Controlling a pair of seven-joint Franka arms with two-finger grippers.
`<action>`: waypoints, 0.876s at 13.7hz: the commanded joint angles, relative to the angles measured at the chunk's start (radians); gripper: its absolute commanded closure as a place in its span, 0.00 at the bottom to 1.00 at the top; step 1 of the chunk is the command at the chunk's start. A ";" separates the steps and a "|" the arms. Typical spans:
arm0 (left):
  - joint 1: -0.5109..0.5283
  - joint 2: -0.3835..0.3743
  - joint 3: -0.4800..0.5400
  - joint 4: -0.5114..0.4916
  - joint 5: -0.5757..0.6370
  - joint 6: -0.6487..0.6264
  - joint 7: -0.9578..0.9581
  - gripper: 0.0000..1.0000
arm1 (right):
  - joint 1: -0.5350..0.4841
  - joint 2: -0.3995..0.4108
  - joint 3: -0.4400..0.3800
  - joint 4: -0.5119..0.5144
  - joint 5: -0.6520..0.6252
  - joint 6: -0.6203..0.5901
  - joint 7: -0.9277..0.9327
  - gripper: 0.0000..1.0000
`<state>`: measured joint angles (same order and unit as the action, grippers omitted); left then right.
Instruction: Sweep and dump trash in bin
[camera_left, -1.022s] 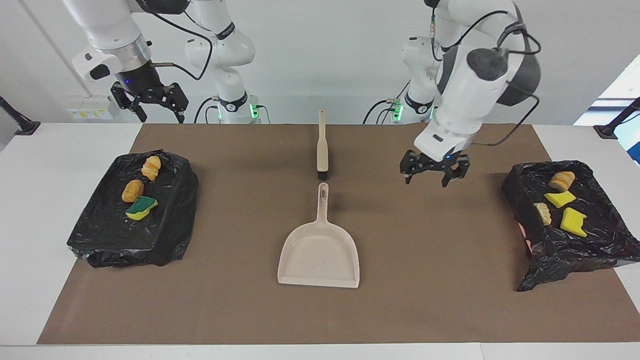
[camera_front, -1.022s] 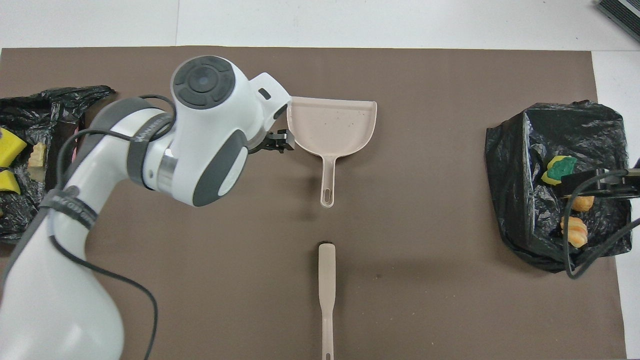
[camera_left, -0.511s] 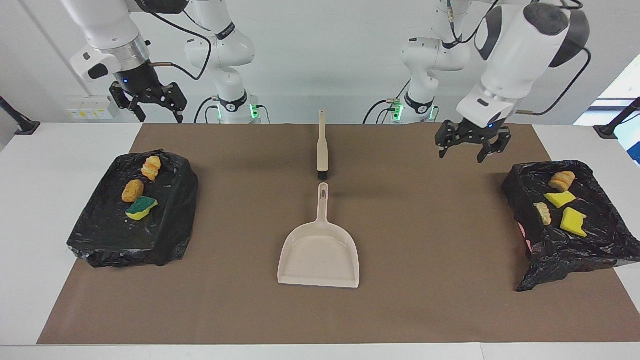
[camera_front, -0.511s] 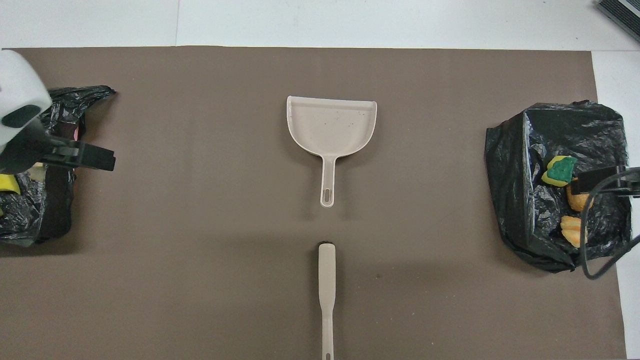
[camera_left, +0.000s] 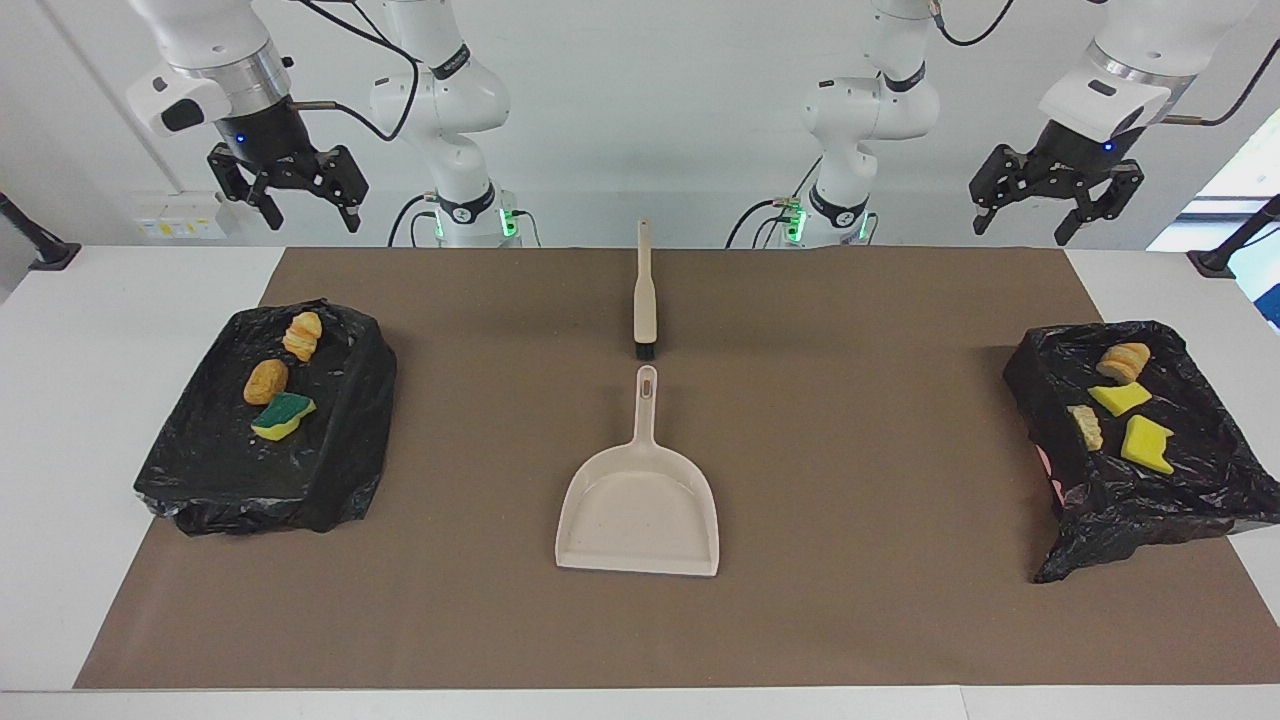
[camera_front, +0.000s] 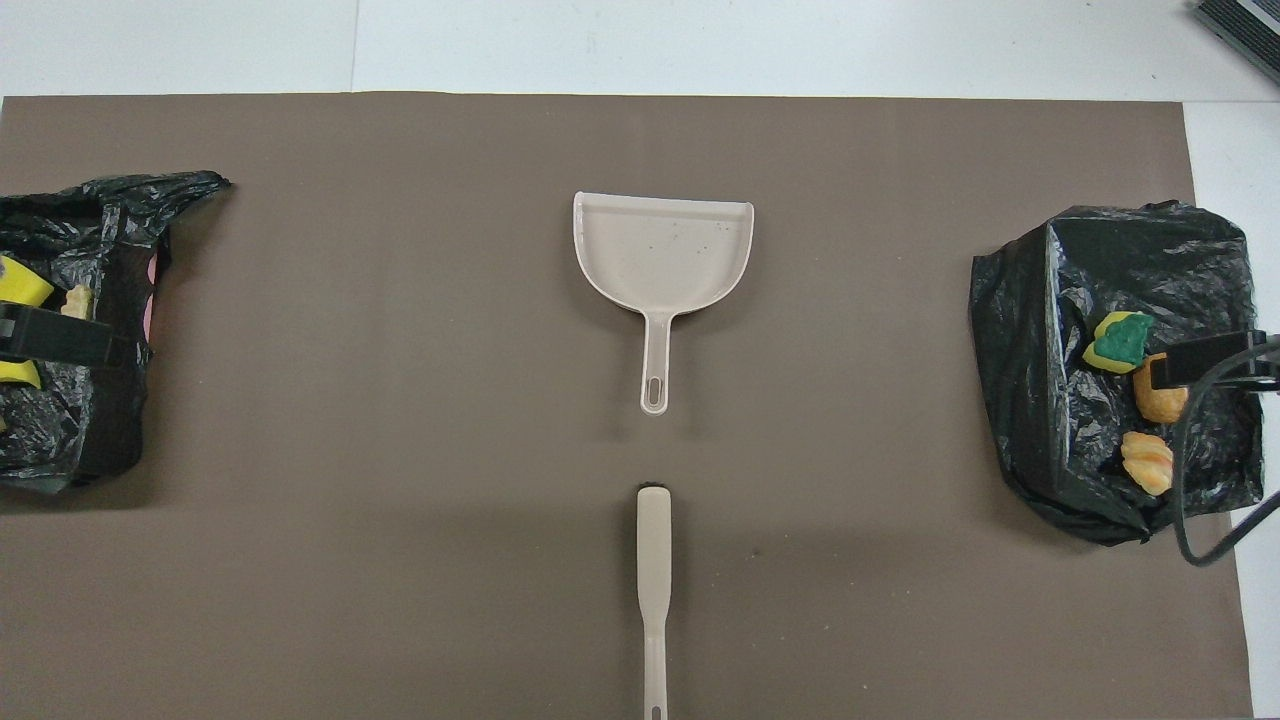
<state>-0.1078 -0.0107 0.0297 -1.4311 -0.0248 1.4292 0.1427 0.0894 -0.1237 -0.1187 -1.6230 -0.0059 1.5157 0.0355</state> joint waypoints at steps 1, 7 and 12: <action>0.025 -0.017 -0.002 -0.015 -0.003 -0.007 0.018 0.00 | 0.004 -0.011 0.011 -0.011 0.000 -0.009 -0.016 0.00; 0.033 -0.020 -0.002 -0.018 -0.003 -0.015 0.015 0.00 | -0.008 -0.016 0.010 -0.023 -0.002 0.004 -0.019 0.00; 0.033 -0.043 -0.002 -0.049 0.002 -0.022 0.011 0.00 | -0.010 -0.016 0.010 -0.023 0.000 0.006 -0.017 0.00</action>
<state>-0.0857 -0.0158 0.0315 -1.4379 -0.0249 1.4171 0.1460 0.0915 -0.1237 -0.1149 -1.6260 -0.0070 1.5138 0.0353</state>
